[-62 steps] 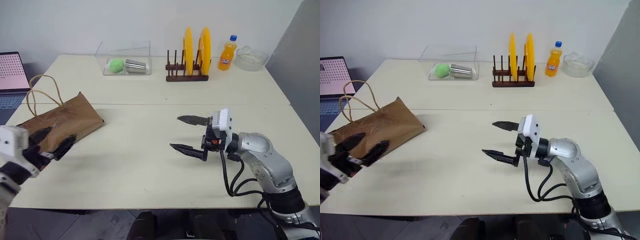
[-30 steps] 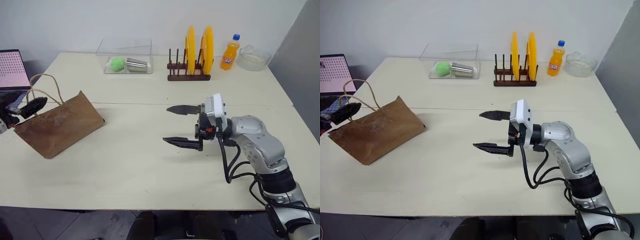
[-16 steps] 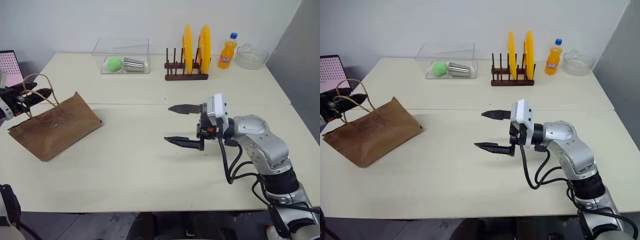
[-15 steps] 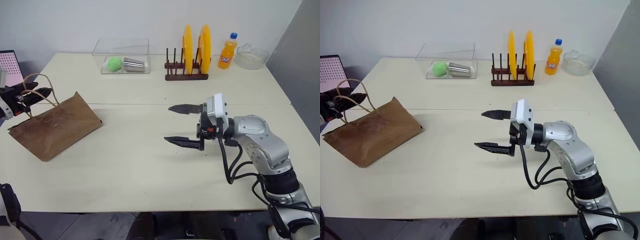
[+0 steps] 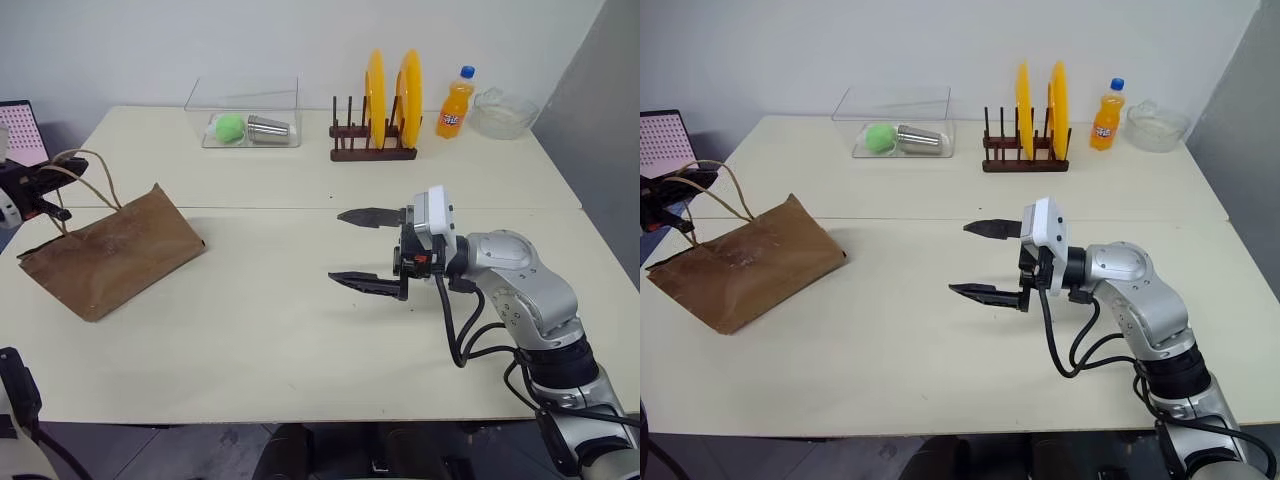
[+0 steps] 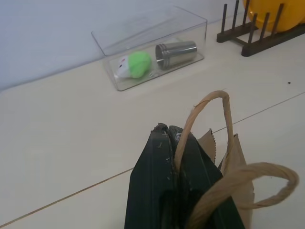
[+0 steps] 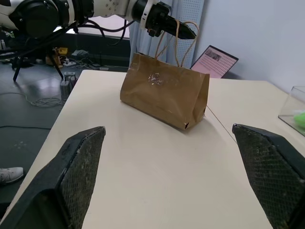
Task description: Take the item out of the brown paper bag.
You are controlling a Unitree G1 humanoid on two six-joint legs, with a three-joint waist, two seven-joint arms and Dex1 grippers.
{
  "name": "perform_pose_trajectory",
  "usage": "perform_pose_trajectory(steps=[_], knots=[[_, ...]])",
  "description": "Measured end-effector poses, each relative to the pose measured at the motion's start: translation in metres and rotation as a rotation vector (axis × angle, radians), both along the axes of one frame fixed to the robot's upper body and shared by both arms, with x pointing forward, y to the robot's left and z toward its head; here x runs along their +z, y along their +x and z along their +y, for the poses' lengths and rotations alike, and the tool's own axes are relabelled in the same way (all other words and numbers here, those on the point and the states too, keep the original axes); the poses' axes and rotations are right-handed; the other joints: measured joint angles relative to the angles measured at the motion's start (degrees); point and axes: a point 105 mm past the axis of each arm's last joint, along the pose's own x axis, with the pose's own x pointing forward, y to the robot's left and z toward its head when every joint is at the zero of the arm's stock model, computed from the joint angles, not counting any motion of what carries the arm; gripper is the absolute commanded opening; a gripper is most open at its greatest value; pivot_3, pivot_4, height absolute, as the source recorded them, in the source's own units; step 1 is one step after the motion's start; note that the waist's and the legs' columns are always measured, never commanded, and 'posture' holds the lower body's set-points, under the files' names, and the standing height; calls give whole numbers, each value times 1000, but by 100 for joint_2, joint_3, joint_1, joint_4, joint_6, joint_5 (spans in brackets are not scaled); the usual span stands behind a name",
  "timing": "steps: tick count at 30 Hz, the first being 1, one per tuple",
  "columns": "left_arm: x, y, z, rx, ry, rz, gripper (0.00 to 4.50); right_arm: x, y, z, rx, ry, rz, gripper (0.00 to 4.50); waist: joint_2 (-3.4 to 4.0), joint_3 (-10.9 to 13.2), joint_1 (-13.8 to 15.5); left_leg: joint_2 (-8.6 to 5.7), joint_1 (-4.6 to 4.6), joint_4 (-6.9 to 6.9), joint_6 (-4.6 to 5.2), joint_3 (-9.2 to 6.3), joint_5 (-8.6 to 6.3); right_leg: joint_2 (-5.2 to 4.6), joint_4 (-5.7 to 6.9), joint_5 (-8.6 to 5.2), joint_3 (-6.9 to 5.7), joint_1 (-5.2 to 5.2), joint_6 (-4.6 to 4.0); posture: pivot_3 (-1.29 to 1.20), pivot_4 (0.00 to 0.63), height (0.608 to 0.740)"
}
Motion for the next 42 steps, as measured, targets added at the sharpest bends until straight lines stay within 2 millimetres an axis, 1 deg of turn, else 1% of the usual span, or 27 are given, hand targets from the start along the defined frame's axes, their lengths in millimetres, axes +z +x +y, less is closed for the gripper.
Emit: perform_pose_trajectory(steps=[3,4,5,9,12,15,16,17,19,21,23,25,27,31,35,40,42], knots=[[14,6,-22,-84,25,-24,15,0,-1,-2,-10,-8,-1,4500,-3,-1,39,-3,-7,7,0,-9,0,0,-1,1,-6,2,2,0,150,740],[22,10,-35,-134,34,-39,15,0,-2,-5,-28,-11,2,4500,-5,-2,56,-5,-11,9,0,-13,1,0,-1,1,-8,3,3,0,150,740],[27,12,-43,-162,43,-50,15,-1,-2,-7,-37,-10,6,4500,-9,-4,58,-6,-14,14,0,-15,1,0,-2,2,-9,3,4,0,150,740],[52,24,-89,-322,51,-95,15,-3,-3,-17,-90,2,48,4500,-12,-4,42,-7,-30,30,-1,-14,1,0,-1,6,-8,-1,10,0,150,740],[63,34,-118,-410,49,-110,15,-10,-3,-28,-137,-19,75,4500,-12,-4,31,-7,-34,37,0,-14,1,2,1,6,-10,-2,11,0,150,740],[67,47,-146,-482,35,-116,15,-16,-3,-37,-179,-35,98,4500,-14,-3,32,-6,-40,46,1,-16,0,3,3,6,-13,-3,11,0,150,740],[67,50,-151,-491,34,-116,15,-17,-3,-39,-188,-36,100,4500,-14,-2,30,-6,-41,51,1,-15,0,3,5,6,-13,-3,12,0,150,740],[67,57,-162,-506,20,-117,15,-18,-3,-43,-211,-41,102,4500,-15,-2,27,-6,-46,62,2,-16,-1,3,9,6,-13,-4,12,0,150,740],[66,65,-179,-527,17,-119,15,-19,-3,-49,-243,-41,109,4500,-16,-1,22,-5,-52,70,3,-15,-1,3,12,7,-15,-5,15,0,150,740],[61,74,-196,-541,10,-117,15,-23,-3,-54,-278,-47,119,4500,-17,0,8,-6,-53,73,4,-9,-1,3,16,9,-8,-8,18,0,150,740],[54,81,-208,-545,9,-106,15,-26,-3,-57,-306,-53,136,4500,-20,1,-9,-7,-52,75,4,-5,-1,2,34,8,-3,-15,19,0,150,740],[49,86,-222,-556,1,-96,15,-28,-3,-59,-330,-55,148,4500,-23,4,-8,-7,-55,77,4,-6,-1,2,45,8,-3,-23,20,0,150,740],[43,93,-241,-560,-9,-86,15,-29,-2,-63,-367,-53,153,4500,-24,5,0,-7,-55,81,4,-6,-1,3,53,3,-3,-26,27,0,150,740],[41,100,-268,-551,-11,-94,15,-33,2,-71,-453,-54,170,4500,-25,5,-3,-8,-52,85,4,-3,-1,2,67,-6,3,-26,43,0,150,740],[42,104,-278,-530,-2,-102,15,-29,7,-80,-526,-38,163,4500,-25,5,-1,-9,-49,85,4,-3,-1,3,71,-7,3,-26,45,0,150,740],[37,107,-292,-522,-2,-99,15,-28,6,-80,-539,-34,151,4500,-26,5,6,-12,-50,86,4,-1,-1,3,70,-8,6,-26,46,0,150,740],[36,109,-293,-506,-5,-97,15,-29,6,-80,-546,-34,155,4500,-26,5,5,-12,-49,86,4,-2,0,3,71,-8,7,-26,45,0,150,740]])
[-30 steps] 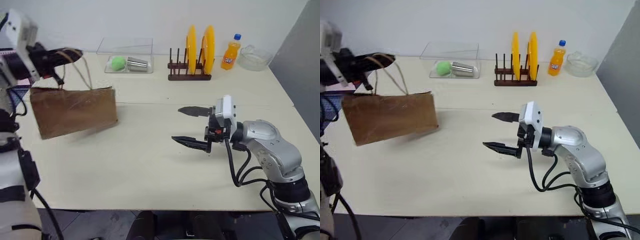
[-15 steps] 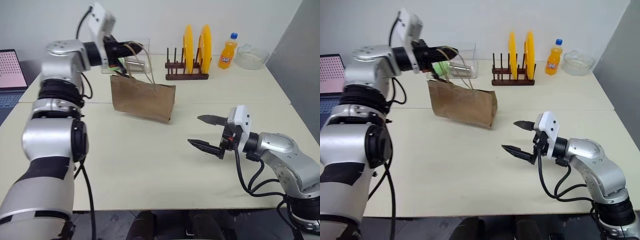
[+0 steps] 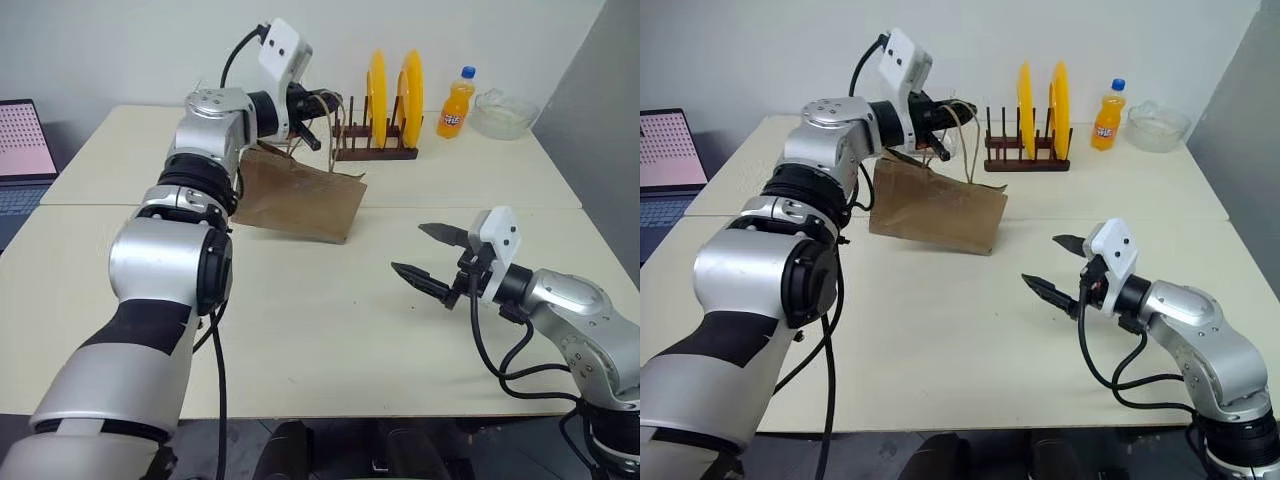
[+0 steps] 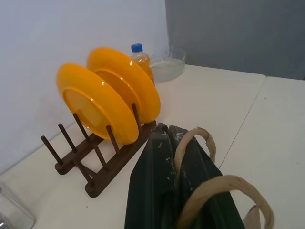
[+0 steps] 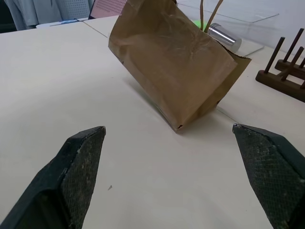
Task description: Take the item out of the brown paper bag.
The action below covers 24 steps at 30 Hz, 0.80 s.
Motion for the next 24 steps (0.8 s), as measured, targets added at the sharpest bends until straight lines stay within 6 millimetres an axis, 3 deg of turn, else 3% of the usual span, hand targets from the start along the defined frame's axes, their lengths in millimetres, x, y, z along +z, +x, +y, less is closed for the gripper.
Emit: perform_pose_trajectory(steps=[9,24], knots=[[16,3,-5,56,-18,-41,15,2,-3,0,-8,-1,-16,4500,-2,1,3,0,0,1,0,0,0,0,0,0,0,0,1,0,150,740],[8,1,-16,12,2,-28,15,1,-2,-1,-19,-2,-10,4500,-2,1,-2,-1,2,1,-1,3,1,0,2,4,2,0,-6,0,150,740]])
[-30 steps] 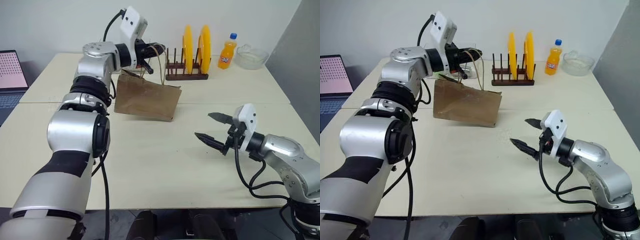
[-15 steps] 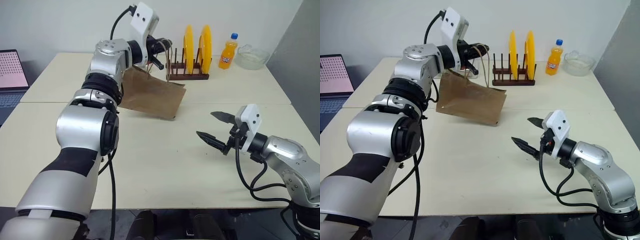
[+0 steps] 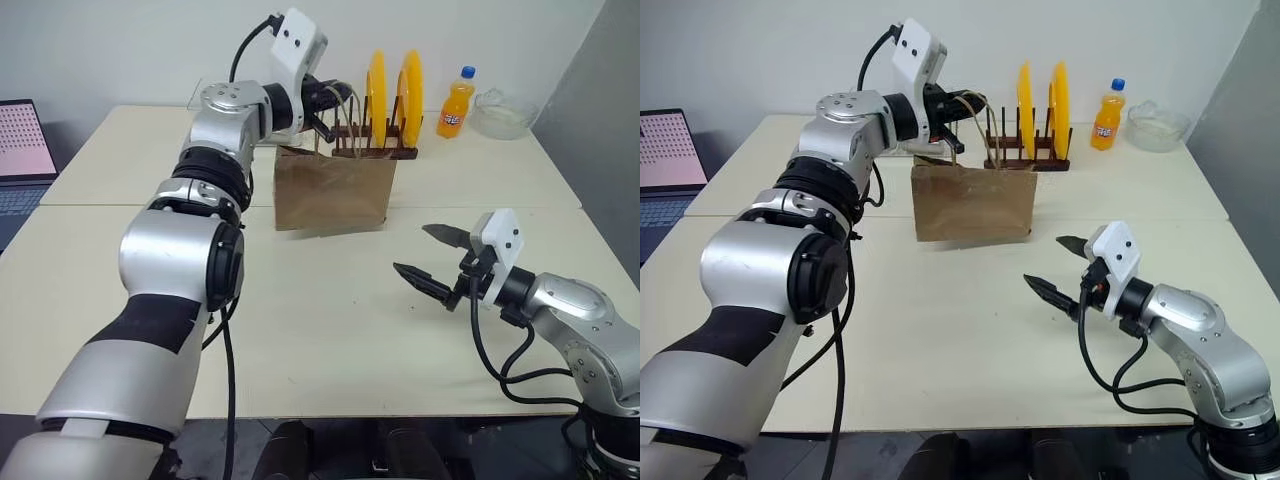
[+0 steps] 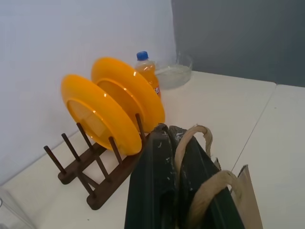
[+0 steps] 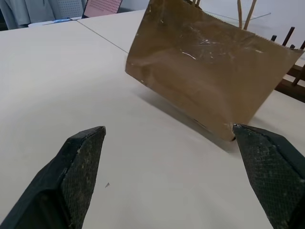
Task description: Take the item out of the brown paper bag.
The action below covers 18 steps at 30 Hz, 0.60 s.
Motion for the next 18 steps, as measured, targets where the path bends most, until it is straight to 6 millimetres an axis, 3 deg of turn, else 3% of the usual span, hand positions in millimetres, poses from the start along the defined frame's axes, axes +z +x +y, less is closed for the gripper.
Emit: perform_pose_trajectory(steps=[17,18], knots=[[-23,3,19,26,148,-25,15,1,-7,7,13,24,20,4500,0,0,0,-1,4,1,0,2,0,0,5,10,3,1,-16,0,150,740],[-26,3,21,28,159,-19,201,1,-7,7,11,24,21,4500,0,0,0,-1,4,1,0,1,0,0,5,10,2,1,-16,0,150,740]])
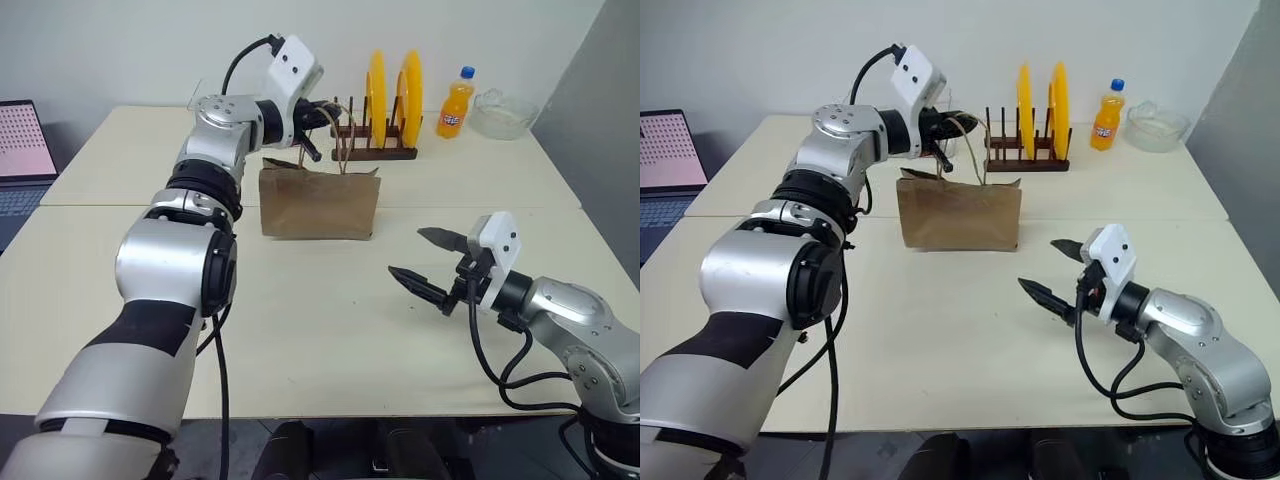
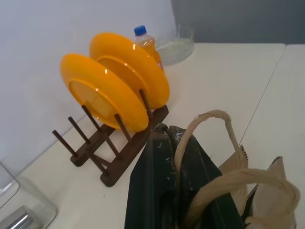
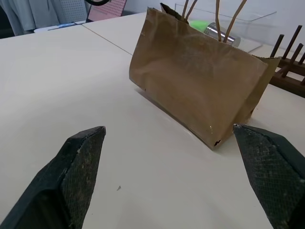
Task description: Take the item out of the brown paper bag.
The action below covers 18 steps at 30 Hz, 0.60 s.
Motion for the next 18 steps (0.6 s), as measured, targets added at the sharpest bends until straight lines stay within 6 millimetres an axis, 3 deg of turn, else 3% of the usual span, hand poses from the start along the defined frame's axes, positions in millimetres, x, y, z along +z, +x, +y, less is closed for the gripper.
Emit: perform_pose_trajectory(steps=[7,14,18], knots=[[-13,1,11,13,91,4,2182,0,0,3,12,2,1,4500,0,0,-1,0,0,0,0,1,0,0,0,1,1,0,-2,0,150,740],[-19,-2,25,9,149,3,4371,25,-1,15,70,65,-120,4500,0,0,-13,0,3,1,1,3,0,1,2,1,3,0,-2,0,150,740],[-17,-2,30,11,153,3,4443,30,-2,17,87,75,-147,4500,0,0,-7,0,2,1,0,2,0,1,2,2,2,1,-3,0,150,740]])
